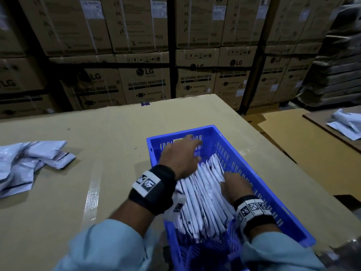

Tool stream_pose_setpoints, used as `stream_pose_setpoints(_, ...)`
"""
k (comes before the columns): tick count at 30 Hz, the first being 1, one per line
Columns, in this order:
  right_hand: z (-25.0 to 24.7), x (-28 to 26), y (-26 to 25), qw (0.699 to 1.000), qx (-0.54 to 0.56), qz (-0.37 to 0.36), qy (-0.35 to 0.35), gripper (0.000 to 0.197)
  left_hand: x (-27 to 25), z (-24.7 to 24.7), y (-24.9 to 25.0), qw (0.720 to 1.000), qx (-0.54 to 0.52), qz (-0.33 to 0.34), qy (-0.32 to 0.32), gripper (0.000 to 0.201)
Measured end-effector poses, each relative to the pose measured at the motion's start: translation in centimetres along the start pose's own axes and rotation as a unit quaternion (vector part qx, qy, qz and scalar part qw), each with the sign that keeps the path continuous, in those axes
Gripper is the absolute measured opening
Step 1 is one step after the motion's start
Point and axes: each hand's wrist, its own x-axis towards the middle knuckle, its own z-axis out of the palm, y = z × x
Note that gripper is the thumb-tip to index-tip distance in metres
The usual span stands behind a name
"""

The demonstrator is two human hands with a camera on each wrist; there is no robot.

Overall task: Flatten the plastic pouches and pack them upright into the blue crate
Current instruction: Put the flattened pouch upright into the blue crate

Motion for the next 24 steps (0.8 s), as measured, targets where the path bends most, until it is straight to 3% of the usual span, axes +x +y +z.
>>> stream_pose_setpoints(4, -1.7, -1.0, -0.3, 1.000, 0.013, 0.013, 0.019, 0.018, -3.0, -2.4, -4.5, 0.995, -0.067, -0.036, 0.062, 0.044)
stream_pose_setpoints(8, -4.2, -2.6, -2.4, 0.998, 0.000, -0.012, 0.055, 0.025, -6.6, -3.0, -10.1, 0.985, -0.116, -0.077, 0.104, 0.056)
stream_pose_setpoints(16, -12.3, -9.5, -13.7, 0.982, -0.002, -0.070, 0.173, 0.040, -14.5, -5.8, -19.4, 0.957, -0.158, -0.108, 0.219, 0.071)
stream_pose_setpoints(19, -12.3, -13.4, -19.6, 0.975, 0.021, -0.109, 0.190, 0.042, -19.0, -6.6, -23.1, 0.953, -0.166, -0.118, 0.226, 0.070)
stream_pose_setpoints(24, -7.3, -18.5, -29.5, 0.971, 0.077, -0.168, 0.150, 0.039, -27.7, -5.5, -30.7, 0.958, -0.151, -0.178, 0.170, 0.065)
